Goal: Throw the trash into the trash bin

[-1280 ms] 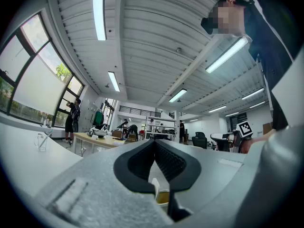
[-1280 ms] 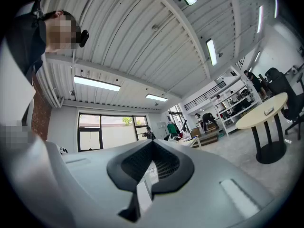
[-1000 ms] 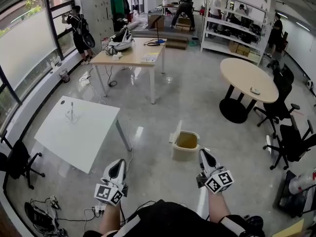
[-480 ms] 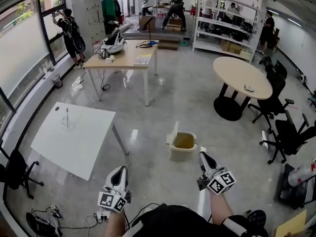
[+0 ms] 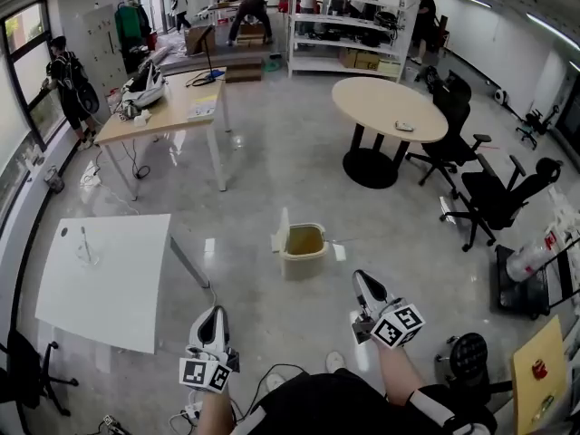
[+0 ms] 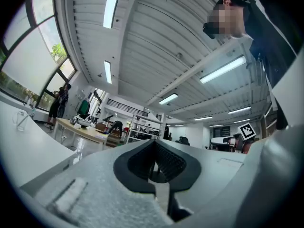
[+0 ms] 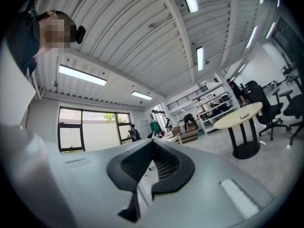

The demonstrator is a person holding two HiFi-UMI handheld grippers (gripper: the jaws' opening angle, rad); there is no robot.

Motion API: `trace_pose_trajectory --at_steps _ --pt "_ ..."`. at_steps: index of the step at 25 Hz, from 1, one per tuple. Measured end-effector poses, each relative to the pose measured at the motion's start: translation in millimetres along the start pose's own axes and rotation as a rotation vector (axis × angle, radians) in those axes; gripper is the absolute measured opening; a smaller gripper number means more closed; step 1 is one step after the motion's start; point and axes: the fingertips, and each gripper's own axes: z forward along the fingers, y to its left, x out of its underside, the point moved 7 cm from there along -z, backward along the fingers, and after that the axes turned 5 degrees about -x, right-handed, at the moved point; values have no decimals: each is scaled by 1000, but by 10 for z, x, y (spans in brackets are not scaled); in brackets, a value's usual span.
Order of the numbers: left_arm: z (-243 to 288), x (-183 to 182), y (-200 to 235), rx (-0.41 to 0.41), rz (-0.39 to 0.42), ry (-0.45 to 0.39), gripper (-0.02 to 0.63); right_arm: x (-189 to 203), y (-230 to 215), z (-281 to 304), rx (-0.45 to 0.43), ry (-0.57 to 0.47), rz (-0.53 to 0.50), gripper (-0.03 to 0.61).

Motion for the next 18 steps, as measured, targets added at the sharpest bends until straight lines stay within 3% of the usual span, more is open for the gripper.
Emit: trace_pose_trajectory --at_steps 5,8,12,18 --pt "192 179 -58 90 -70 46 0 -140 6 -372 121 -58 15 6" --pt "325 197 -195 138 -59 54 0 -232 -44 -611 169 -99 -16 6" --pt "486 94 -526 192 -10 38 0 -348 -234 -845 169 -152 24 6" --pt "605 155 -1084 164 -2 46 -1 -594 -654 -1124 128 -208 33 6"
